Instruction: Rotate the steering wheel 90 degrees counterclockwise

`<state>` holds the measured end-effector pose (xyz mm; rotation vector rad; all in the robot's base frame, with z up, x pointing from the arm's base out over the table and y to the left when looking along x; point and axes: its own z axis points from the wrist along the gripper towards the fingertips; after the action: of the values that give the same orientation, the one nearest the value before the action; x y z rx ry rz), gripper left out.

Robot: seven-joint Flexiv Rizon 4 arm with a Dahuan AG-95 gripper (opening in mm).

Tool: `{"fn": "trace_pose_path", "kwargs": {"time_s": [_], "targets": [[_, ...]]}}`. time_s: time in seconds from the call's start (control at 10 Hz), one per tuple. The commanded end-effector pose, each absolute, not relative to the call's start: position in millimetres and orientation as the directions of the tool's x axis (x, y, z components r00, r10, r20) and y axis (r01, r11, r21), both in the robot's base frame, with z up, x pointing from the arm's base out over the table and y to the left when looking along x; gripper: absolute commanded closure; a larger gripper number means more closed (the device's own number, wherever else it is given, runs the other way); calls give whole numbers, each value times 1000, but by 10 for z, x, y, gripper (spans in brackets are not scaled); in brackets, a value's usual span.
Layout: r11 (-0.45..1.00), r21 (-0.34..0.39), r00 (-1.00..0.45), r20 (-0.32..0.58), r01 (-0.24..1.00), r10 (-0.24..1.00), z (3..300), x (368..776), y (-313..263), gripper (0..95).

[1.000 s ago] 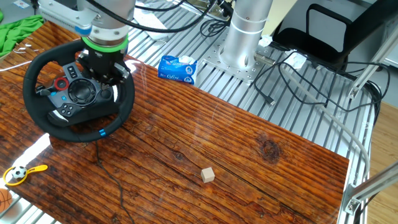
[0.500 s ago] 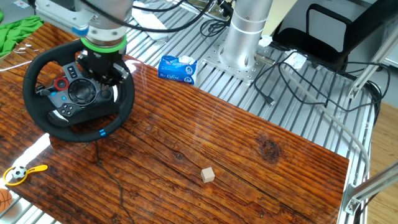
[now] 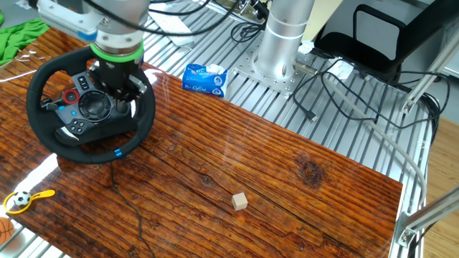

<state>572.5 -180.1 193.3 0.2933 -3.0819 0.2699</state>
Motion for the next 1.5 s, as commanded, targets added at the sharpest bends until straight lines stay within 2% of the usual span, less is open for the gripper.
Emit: {"fn": "trace_pose_path", "kwargs": {"time_s": [0.1,0.3,1.0,1.1,1.2,1.5], "targets": [[982,-100,-985,81,-159,-151,1934,5758,-1797,950],[993,-31,-991,83,-110,-107,1934,5758,-1797,950],[993,-100,-994,91,-67,-58,1934,5758,-1797,950],[977,-190,-991,106,-101,-82,1934,5758,-1797,950],[981,-172,-992,105,-93,-76,1934,5758,-1797,950],[979,-199,-995,94,-39,-21,1934,5758,-1797,950]]}}
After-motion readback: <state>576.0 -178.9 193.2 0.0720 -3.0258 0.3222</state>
